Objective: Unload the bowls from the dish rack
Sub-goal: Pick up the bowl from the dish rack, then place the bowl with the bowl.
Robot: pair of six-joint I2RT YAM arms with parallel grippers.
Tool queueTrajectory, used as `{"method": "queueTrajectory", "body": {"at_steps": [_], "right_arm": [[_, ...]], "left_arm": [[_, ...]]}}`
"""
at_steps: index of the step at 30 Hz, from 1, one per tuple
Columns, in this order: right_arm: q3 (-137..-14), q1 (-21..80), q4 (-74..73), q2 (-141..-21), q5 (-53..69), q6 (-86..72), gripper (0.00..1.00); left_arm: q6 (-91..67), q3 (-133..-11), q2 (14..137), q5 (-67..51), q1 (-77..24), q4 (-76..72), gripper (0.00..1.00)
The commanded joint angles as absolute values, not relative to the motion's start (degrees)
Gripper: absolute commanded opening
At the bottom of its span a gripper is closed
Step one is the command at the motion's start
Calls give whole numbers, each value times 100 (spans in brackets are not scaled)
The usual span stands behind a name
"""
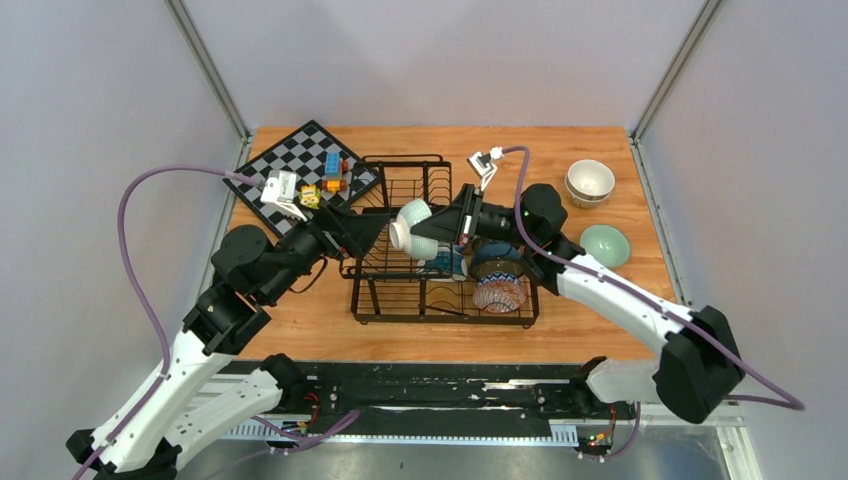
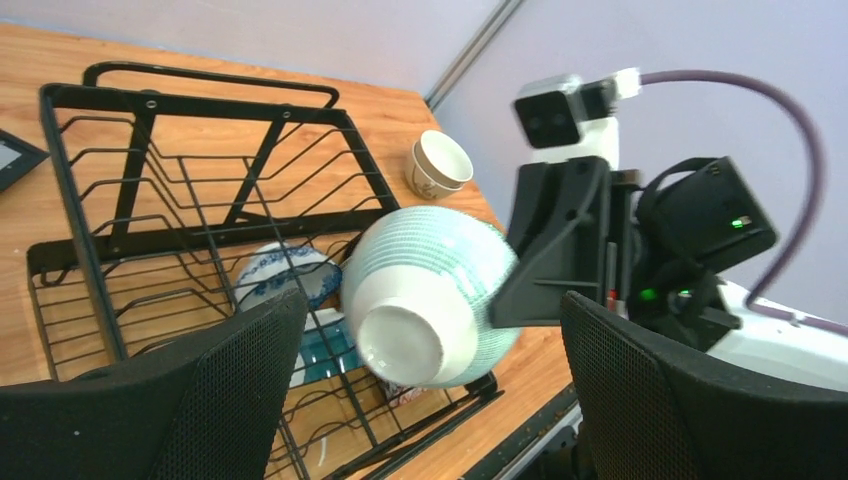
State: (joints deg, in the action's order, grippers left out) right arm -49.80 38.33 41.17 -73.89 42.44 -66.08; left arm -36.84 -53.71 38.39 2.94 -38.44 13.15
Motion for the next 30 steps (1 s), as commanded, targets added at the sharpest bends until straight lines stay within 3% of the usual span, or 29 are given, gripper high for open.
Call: {"method": "queueTrajectory", "body": {"at_steps": [1,7,11,15,21,26,30], "right_arm": [[-5759,3879,2355,-6770,4233,-4802,0],[-7248,3880,105,-6496,3803,-3038,0],[-8260,3926,-1169,-6464,3570,-2163,0],[-9141,4472,-2448,-6438,2784,-1046,0],[-9932,5703,-3846,-6459,1072,491,0],[-9720,6682,-4264,-6171,-182,1470,0],[-9375,7646,-4408,-6022,-1351,2330,0]], "left_arm": [[-3708,-5725,3839,657,-3867,1518,100],[-3591,-6573,4124,1729,-3867,1622,100],[-3185,-7310,4520,1546,-3867,1725,100],[-2974,-7895,5051,674,-3867,1929,100],[-2973,-7752,5256,-555,-3867,1579,100],[-3001,-7213,5081,-2156,-3872,664,100],[-3241,-7059,5010,-2486,-3867,406,100]]}}
